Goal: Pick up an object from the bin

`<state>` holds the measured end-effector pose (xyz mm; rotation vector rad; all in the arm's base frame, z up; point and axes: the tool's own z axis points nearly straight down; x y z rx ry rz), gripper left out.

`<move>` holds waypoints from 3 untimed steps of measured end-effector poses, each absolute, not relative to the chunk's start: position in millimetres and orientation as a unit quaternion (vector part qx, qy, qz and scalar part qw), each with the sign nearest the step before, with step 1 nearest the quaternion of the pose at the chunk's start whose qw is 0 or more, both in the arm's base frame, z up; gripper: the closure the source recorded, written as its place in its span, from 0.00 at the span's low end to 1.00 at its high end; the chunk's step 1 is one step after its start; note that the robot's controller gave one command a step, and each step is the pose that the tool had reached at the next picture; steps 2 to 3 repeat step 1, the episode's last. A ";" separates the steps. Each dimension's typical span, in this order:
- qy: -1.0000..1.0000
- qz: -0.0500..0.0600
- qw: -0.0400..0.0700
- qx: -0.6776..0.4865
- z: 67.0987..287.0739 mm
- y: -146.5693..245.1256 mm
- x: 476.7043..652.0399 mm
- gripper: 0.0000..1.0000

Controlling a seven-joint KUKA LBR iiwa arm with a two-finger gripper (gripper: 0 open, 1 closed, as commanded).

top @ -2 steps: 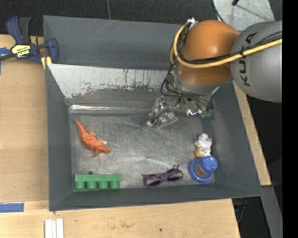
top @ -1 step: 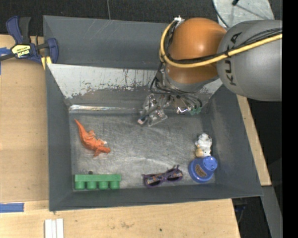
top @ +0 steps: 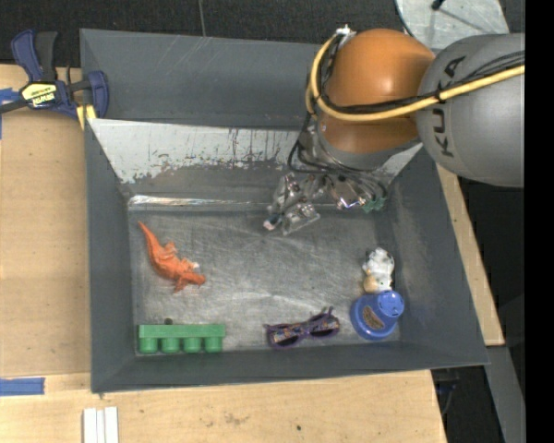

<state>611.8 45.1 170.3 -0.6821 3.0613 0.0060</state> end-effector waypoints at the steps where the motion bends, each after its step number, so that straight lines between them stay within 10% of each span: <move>1: 0.967 0.000 -0.001 -0.257 220.6 40.6 614.5 1.00; 3: 0.967 0.000 -0.001 -0.257 220.6 40.6 614.5 1.00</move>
Offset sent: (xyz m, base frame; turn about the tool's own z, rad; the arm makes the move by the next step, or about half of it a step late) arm -0.0477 -0.0458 -0.0544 -0.0627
